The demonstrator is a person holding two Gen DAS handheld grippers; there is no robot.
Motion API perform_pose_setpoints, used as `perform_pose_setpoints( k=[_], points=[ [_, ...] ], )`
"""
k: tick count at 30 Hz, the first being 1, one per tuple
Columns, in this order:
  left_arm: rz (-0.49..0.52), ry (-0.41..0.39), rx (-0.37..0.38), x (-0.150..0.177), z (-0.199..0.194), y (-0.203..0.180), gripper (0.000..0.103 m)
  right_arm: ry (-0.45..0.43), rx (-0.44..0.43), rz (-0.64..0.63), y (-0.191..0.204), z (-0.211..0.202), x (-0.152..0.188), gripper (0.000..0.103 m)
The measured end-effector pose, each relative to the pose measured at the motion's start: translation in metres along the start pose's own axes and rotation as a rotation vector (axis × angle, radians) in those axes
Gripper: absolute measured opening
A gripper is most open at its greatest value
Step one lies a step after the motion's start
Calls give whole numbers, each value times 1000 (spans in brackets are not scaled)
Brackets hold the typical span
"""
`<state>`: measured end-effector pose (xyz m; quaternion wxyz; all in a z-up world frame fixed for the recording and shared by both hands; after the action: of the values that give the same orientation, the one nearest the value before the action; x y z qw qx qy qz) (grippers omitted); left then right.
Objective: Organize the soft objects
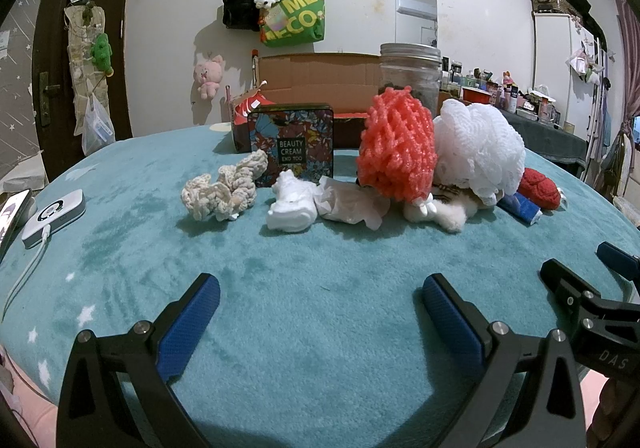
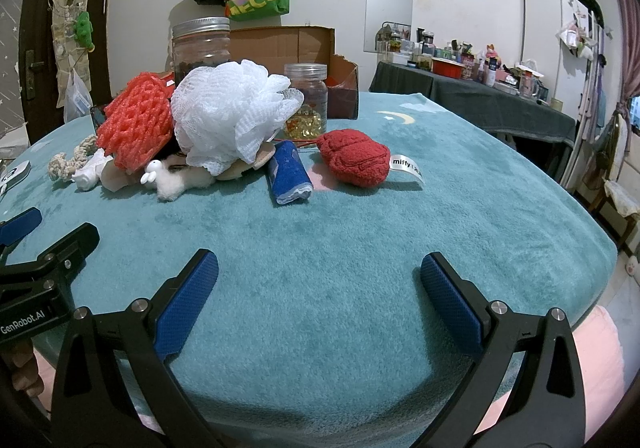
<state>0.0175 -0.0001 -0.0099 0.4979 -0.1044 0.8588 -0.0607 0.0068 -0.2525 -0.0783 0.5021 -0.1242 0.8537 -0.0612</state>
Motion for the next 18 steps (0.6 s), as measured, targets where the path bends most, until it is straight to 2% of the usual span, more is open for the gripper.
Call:
perform_pose_setpoints(
  k=[18],
  points=[
    [-3, 12, 2, 0, 0, 0, 103, 10, -6, 3, 0, 1, 0, 103]
  ],
)
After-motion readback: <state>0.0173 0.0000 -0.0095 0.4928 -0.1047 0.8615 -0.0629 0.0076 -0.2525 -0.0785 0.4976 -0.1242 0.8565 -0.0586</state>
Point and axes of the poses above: each gripper's, at about its wrist camera, not at the fingertips, and z roughly the way its jaws point, y to its left, x to its underside, the point moved 2 cm from there along z, roughly the way its jaws point, and after that the axes turned 14 degrees about -z, right-handed, at the moved point
